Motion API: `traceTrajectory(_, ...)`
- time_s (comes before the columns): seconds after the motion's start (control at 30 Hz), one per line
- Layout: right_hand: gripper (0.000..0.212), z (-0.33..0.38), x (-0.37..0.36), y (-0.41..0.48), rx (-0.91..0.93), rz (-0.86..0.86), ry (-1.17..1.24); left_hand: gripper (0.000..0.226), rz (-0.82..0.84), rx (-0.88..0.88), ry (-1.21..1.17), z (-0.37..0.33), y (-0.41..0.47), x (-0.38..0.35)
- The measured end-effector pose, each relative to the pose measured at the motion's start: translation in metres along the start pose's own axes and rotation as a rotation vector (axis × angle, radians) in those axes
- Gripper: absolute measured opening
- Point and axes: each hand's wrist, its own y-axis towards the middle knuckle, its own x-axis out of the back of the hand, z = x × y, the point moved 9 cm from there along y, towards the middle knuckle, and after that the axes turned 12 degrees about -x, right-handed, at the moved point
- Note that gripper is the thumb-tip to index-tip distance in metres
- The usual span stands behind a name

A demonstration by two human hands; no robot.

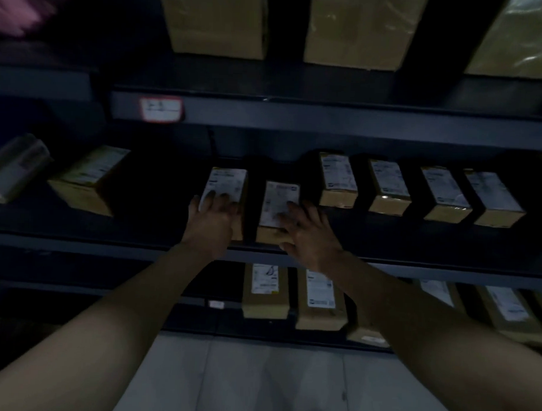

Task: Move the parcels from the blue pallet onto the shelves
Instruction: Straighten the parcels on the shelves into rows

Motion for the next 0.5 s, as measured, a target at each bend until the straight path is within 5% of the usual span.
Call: traceTrajectory(0.5,0.057,-0.001,-0.022,0.073,-0.150,0.011,-0.010,0.058,-0.145,0.033,-0.130,0.053,0.045,-0.015)
